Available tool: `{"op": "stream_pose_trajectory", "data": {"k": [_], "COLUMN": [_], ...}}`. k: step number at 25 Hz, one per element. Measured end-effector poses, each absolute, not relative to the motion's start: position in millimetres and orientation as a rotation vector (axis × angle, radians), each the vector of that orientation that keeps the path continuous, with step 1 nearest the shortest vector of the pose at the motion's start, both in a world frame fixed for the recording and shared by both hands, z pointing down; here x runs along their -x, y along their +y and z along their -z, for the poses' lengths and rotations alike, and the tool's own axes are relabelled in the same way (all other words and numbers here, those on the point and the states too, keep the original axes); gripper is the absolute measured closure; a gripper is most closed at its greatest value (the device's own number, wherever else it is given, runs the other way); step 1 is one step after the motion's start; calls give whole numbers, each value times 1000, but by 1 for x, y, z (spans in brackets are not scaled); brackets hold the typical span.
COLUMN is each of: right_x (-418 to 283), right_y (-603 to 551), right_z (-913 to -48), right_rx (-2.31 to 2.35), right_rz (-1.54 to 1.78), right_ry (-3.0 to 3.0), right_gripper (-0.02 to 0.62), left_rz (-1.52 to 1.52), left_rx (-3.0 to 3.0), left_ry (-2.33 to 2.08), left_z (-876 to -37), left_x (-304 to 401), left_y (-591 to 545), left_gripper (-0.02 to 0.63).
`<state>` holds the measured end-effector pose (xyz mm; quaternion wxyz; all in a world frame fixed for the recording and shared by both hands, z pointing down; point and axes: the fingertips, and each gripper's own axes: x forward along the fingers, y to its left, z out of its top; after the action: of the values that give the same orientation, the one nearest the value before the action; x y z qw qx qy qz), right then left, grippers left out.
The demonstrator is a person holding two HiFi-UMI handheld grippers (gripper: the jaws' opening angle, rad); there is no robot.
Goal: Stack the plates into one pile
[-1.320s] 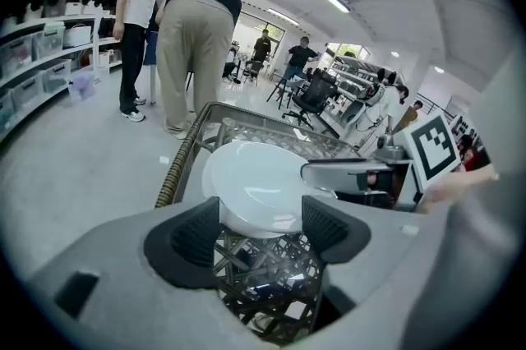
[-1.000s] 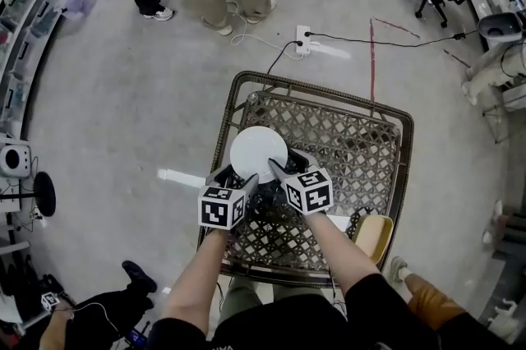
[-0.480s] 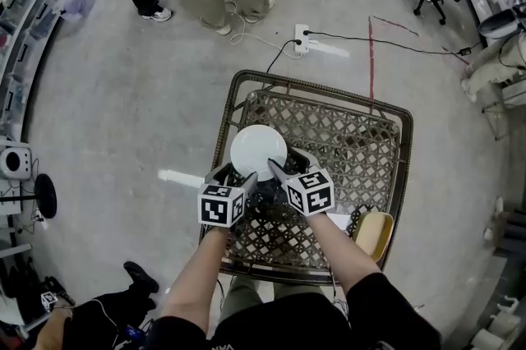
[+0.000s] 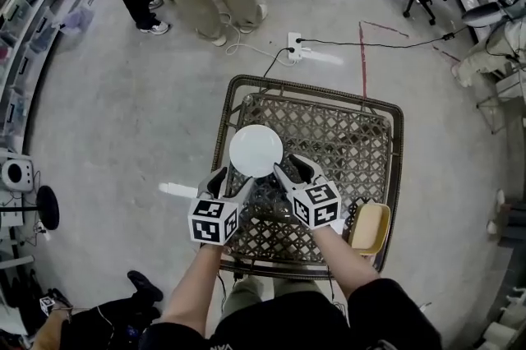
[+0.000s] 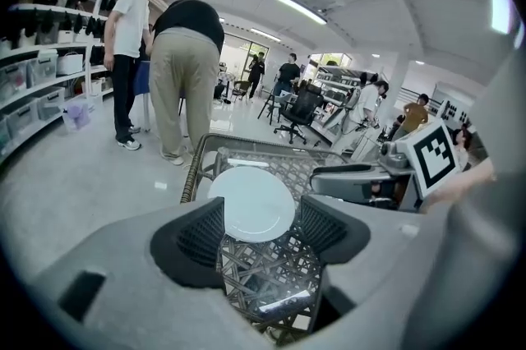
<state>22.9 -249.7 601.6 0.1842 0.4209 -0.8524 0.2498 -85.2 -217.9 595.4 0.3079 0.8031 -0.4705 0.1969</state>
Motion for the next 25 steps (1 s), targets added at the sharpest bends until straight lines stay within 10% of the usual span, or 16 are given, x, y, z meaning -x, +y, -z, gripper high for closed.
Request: {"op": "stream_pose_trajectory", "data": {"k": [12,25], "right_x": [-40,-15], "right_y": [-162,-21], "right_z": [-515,-429], "right_rx": [-1374,-1522], "right_rz": [-545,-366], "right_ry": [-2476,-2564], "right_gripper": [545,594], "left_rz": [-370,-262], "left_rx": [-2354,-2564], "left_ry": [-1297,-1261], "left_z": [-507,-431], "left_x": [87,117], "left_y": [-151,-20], "left_gripper": [545,583]}}
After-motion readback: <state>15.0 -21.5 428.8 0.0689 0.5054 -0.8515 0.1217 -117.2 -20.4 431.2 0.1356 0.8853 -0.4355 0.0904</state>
